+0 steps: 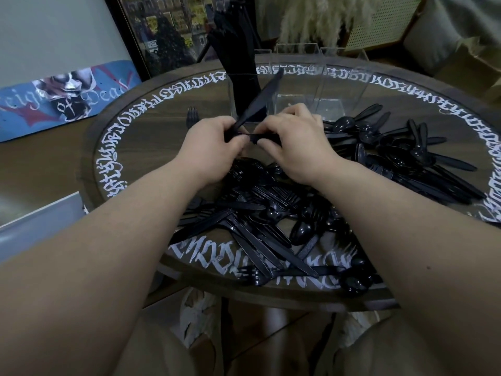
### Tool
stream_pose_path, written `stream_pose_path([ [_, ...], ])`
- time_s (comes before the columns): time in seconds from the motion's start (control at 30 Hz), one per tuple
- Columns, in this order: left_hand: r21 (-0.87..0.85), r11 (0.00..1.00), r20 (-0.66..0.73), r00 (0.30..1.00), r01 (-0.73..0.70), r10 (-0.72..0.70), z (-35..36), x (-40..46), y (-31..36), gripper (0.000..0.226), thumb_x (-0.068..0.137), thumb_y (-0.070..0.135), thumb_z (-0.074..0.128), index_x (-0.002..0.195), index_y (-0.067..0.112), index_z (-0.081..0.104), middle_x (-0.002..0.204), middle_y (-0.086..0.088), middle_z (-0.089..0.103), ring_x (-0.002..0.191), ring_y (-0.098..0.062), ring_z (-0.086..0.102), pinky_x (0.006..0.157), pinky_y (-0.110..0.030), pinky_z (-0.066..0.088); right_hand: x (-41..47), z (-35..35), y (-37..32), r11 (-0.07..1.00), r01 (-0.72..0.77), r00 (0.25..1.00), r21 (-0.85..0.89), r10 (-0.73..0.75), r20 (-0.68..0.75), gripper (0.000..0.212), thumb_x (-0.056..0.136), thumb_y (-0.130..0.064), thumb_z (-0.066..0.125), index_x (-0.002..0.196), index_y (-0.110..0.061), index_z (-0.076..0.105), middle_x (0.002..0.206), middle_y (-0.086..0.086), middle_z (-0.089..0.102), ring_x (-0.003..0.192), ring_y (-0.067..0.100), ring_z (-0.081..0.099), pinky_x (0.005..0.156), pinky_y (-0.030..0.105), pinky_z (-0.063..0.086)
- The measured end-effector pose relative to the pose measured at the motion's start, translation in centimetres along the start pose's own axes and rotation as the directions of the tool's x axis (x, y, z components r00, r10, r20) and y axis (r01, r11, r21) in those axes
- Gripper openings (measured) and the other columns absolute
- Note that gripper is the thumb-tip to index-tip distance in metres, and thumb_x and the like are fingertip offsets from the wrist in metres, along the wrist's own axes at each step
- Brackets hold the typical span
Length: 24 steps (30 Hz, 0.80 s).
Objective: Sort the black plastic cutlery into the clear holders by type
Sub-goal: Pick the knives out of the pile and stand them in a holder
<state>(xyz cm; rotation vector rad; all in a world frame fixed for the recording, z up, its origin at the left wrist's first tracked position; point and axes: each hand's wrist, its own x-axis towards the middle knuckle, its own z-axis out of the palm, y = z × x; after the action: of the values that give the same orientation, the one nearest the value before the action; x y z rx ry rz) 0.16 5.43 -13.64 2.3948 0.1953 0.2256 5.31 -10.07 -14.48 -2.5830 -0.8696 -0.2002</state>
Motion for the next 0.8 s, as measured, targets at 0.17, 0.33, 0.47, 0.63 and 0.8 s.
stream_pose_path([
  [0.17,-0.160,0.984,-0.080,0.992,0.084,-0.098,-1.6,-0.3,-0.4,0.023,0.094,0.020,0.056,0.072,0.026,0.057,0.066,0.008,0.060,0.058,-0.006,0.051,0.058,-0.019,0.042,-1.1,-1.4,1.7,0.981,-0.188,0.982,0.054,0.189,-0.007,0.041,0.090,-0.031,0.061,0.130,-0.032,0.052,0.118,-0.007,0.058,0.127,0.022,0.035,0.105,0.042,0.027],
  [0.33,-0.181,0.973,-0.088,0.983,0.145,-0.163,-2.2,-1.1,-0.7,0.018,0.096,0.022,0.052,0.078,0.020,0.057,0.063,0.005,0.053,0.054,-0.010,0.045,0.051,-0.019,0.038,-2.0,-2.2,2.1,0.956,-0.239,0.969,0.170,0.245,-0.018,0.041,0.092,-0.024,0.060,0.133,-0.025,0.052,0.120,0.000,0.060,0.122,0.022,0.046,0.096,0.025,0.034],
  [0.47,-0.116,0.973,-0.102,0.972,0.199,-0.211,-2.0,-1.4,-0.7,0.019,0.096,0.022,0.049,0.089,0.009,0.061,0.067,0.002,0.052,0.066,-0.018,0.047,0.068,-0.031,0.039,-2.0,-1.6,2.1,0.967,-0.249,0.968,0.049,0.247,0.036,0.039,0.095,-0.029,0.054,0.134,-0.024,0.052,0.121,0.003,0.062,0.125,0.025,0.037,0.099,0.032,0.035],
  [0.63,-0.067,0.958,-0.117,0.951,0.280,-0.286,-2.0,-1.1,-1.9,0.024,0.094,0.022,0.050,0.092,0.002,0.063,0.078,-0.011,0.059,0.074,-0.027,0.050,0.075,-0.041,0.047,-1.4,0.4,1.6,0.963,-0.250,0.955,-0.099,0.262,0.136,0.039,0.096,-0.041,0.046,0.132,-0.027,0.053,0.116,0.001,0.064,0.122,0.027,0.034,0.097,0.041,0.035],
  [0.8,-0.060,0.936,-0.101,0.931,0.347,-0.351,-2.2,-0.9,-3.3,0.021,0.091,0.021,0.052,0.086,0.004,0.063,0.066,-0.007,0.052,0.066,-0.027,0.046,0.065,-0.036,0.041,-0.5,1.0,1.3,0.937,-0.289,0.932,-0.195,0.322,0.165,0.041,0.095,-0.041,0.046,0.133,-0.029,0.052,0.128,0.001,0.055,0.126,0.030,0.032,0.097,0.045,0.032],
])
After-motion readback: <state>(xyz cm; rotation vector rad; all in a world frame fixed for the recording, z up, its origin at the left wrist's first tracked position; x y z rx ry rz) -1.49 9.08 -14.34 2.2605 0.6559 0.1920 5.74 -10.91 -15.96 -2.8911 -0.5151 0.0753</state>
